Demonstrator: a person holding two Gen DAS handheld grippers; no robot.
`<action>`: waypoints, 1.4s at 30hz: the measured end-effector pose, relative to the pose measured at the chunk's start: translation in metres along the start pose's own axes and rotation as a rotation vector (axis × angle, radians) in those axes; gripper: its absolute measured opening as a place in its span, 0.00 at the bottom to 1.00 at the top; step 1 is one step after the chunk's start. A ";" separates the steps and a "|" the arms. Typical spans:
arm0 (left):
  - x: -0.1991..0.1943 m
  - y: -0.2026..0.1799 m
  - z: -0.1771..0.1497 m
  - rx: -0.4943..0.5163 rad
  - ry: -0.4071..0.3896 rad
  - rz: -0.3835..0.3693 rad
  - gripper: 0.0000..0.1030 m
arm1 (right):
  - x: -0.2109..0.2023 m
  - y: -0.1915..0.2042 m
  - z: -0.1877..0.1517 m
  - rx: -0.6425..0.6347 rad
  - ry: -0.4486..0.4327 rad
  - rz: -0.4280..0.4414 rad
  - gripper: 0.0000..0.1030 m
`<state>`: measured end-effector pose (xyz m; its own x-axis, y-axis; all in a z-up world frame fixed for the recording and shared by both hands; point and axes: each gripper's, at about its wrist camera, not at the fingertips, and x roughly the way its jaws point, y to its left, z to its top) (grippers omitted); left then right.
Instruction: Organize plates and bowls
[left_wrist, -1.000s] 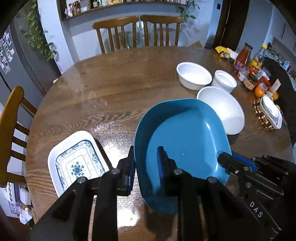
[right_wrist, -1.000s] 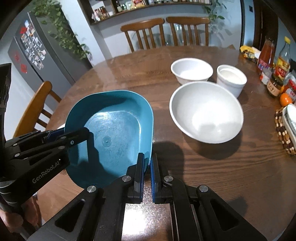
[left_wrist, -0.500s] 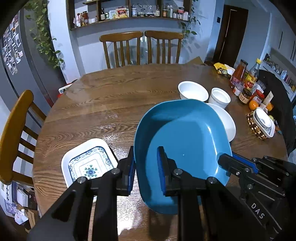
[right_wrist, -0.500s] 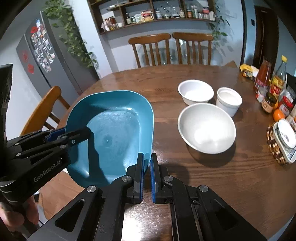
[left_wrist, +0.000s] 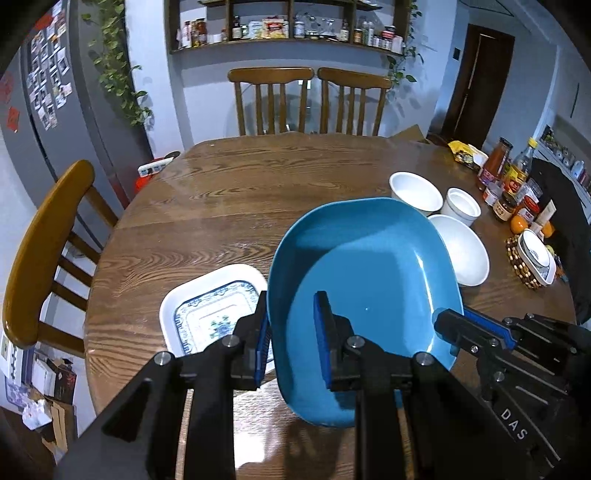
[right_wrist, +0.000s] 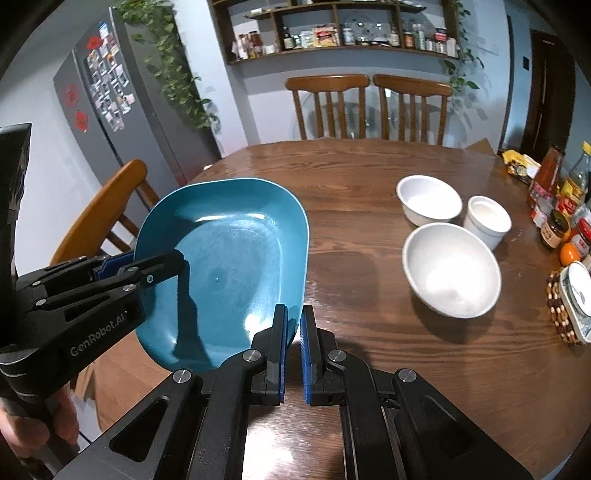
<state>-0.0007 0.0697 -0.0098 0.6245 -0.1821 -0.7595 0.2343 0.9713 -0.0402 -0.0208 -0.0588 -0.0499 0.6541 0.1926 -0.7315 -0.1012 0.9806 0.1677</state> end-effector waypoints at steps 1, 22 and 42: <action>0.000 0.004 -0.001 -0.004 0.001 0.005 0.19 | 0.002 0.005 0.001 -0.007 0.001 0.006 0.06; 0.011 0.087 -0.016 -0.069 0.058 0.082 0.19 | 0.047 0.077 0.000 -0.061 0.073 0.079 0.06; 0.062 0.117 -0.023 -0.096 0.163 0.060 0.20 | 0.099 0.093 0.001 -0.026 0.163 0.059 0.06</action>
<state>0.0482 0.1760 -0.0760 0.5043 -0.1034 -0.8573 0.1234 0.9912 -0.0469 0.0358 0.0518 -0.1061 0.5164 0.2506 -0.8189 -0.1564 0.9677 0.1976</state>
